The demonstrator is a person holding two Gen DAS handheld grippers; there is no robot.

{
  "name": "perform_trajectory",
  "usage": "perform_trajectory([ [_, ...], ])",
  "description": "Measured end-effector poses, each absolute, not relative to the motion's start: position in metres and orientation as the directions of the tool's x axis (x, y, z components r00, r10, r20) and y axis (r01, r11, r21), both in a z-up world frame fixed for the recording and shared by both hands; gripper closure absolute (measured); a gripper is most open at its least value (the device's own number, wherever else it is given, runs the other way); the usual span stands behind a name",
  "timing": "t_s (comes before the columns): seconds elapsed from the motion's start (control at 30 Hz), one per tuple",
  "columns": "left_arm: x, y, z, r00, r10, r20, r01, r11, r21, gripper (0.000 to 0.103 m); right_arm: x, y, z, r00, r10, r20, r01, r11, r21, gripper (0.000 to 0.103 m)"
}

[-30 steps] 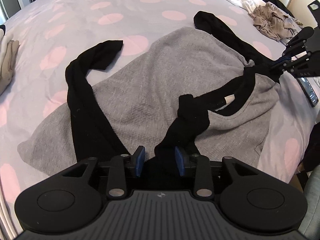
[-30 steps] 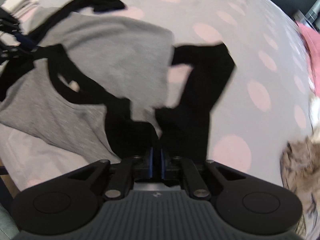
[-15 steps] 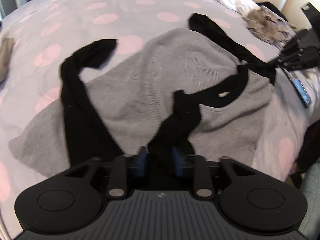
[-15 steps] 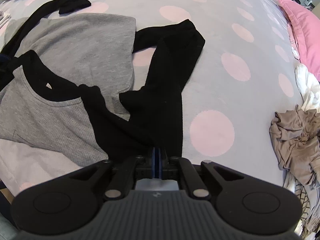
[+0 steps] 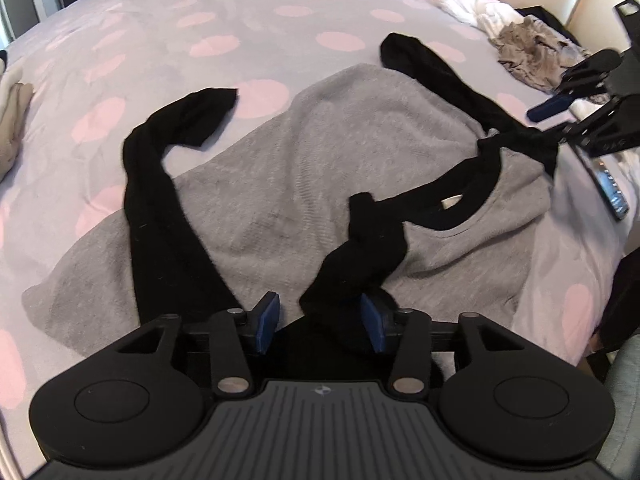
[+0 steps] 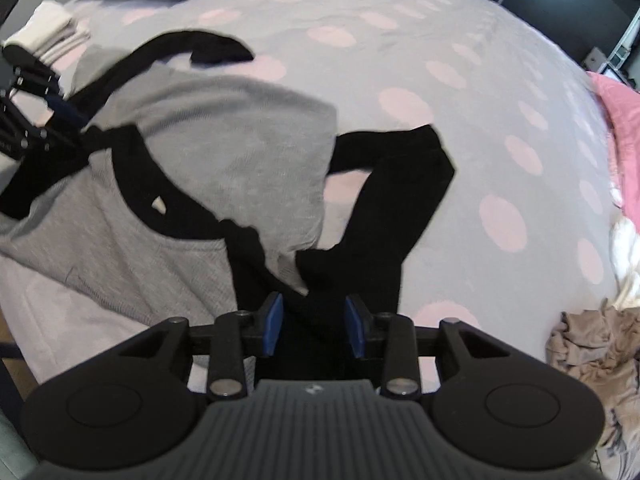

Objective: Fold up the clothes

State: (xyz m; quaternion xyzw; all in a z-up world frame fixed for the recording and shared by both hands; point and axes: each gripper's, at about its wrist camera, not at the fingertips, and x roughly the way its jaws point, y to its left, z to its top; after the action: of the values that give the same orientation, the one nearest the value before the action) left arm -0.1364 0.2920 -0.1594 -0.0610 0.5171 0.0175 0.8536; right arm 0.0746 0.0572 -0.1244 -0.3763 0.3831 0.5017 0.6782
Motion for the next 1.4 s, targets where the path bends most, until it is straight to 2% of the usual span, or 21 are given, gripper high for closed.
perform_trajectory([
  [0.13, -0.135, 0.289, -0.162, 0.456, -0.063, -0.888, -0.076, 0.991, -0.109, 0.057, 0.072, 0.058, -0.138, 0.165, 0.333, -0.928, -0.975, 0.198, -0.102, 0.070],
  [0.2, -0.134, 0.288, -0.163, 0.452, -0.078, -0.889, -0.067, 0.990, -0.121, 0.065, 0.070, 0.057, -0.141, 0.146, 0.318, -0.937, -0.977, 0.193, -0.087, 0.092],
  [0.27, -0.134, 0.286, -0.163, 0.449, -0.092, -0.889, -0.060, 0.989, -0.133, 0.080, 0.069, 0.056, -0.143, 0.148, 0.313, -0.938, -0.977, 0.195, -0.089, 0.095],
  [0.3, -0.134, 0.287, -0.161, 0.456, -0.097, -0.885, -0.062, 0.988, -0.140, 0.083, 0.068, 0.055, -0.142, 0.156, 0.314, -0.937, -0.975, 0.199, -0.095, 0.099],
  [0.37, -0.137, 0.291, -0.155, 0.475, -0.107, -0.873, -0.083, 0.983, -0.165, 0.092, 0.070, 0.053, -0.136, 0.186, 0.329, -0.926, -0.967, 0.230, -0.112, 0.100],
  [0.43, -0.141, 0.298, -0.149, 0.498, -0.115, -0.860, -0.118, 0.973, -0.198, 0.097, 0.073, 0.051, -0.130, 0.220, 0.347, -0.912, -0.955, 0.267, -0.129, 0.101],
  [0.6, -0.155, 0.319, -0.123, 0.585, -0.085, -0.806, -0.241, 0.931, -0.273, 0.099, 0.073, 0.042, -0.096, 0.367, 0.431, -0.824, -0.899, 0.393, -0.195, 0.103],
  [0.73, -0.157, 0.318, -0.100, 0.613, -0.051, -0.789, -0.249, 0.935, -0.253, 0.100, 0.069, 0.032, -0.072, 0.402, 0.495, -0.770, -0.884, 0.428, -0.187, 0.103],
  [0.83, -0.154, 0.313, -0.092, 0.572, -0.031, -0.819, -0.237, 0.950, -0.202, 0.100, 0.072, 0.029, -0.075, 0.293, 0.516, -0.805, -0.926, 0.364, -0.103, 0.095],
  [0.97, -0.152, 0.311, -0.103, 0.522, -0.022, -0.853, -0.266, 0.945, -0.187, 0.099, 0.063, 0.041, -0.093, 0.258, 0.496, -0.829, -0.955, 0.260, -0.141, 0.073],
  [1.07, -0.150, 0.308, -0.116, 0.487, -0.006, -0.874, -0.285, 0.944, -0.165, 0.099, 0.058, 0.052, -0.109, 0.250, 0.472, -0.845, -0.963, 0.210, -0.168, 0.067],
  [1.17, -0.150, 0.308, -0.125, 0.470, 0.003, -0.883, -0.298, 0.942, -0.155, 0.099, 0.062, 0.060, -0.128, 0.257, 0.422, -0.869, -0.962, 0.199, -0.188, 0.057],
  [1.23, -0.151, 0.309, -0.129, 0.467, 0.005, -0.884, -0.308, 0.938, -0.158, 0.099, 0.069, 0.061, -0.138, 0.238, 0.391, -0.889, -0.964, 0.207, -0.167, 0.057],
  [1.27, -0.151, 0.311, -0.130, 0.468, 0.003, -0.884, -0.317, 0.934, -0.164, 0.099, 0.072, 0.060, -0.143, 0.229, 0.379, -0.897, -0.964, 0.216, -0.155, 0.061],
  [1.33, -0.152, 0.313, -0.133, 0.467, 0.001, -0.884, -0.334, 0.926, -0.176, 0.099, 0.078, 0.060, -0.151, 0.180, 0.361, -0.915, -0.966, 0.242, -0.094, 0.094],
  [1.37, -0.151, 0.314, -0.133, 0.468, 0.002, -0.884, -0.339, 0.924, -0.177, 0.099, 0.078, 0.059, -0.151, 0.170, 0.360, -0.917, -0.965, 0.250, -0.081, 0.099],
  [1.4, -0.151, 0.313, -0.132, 0.471, 0.004, -0.882, -0.341, 0.923, -0.177, 0.099, 0.074, 0.059, -0.149, 0.188, 0.365, -0.912, -0.964, 0.246, -0.100, 0.099],
])
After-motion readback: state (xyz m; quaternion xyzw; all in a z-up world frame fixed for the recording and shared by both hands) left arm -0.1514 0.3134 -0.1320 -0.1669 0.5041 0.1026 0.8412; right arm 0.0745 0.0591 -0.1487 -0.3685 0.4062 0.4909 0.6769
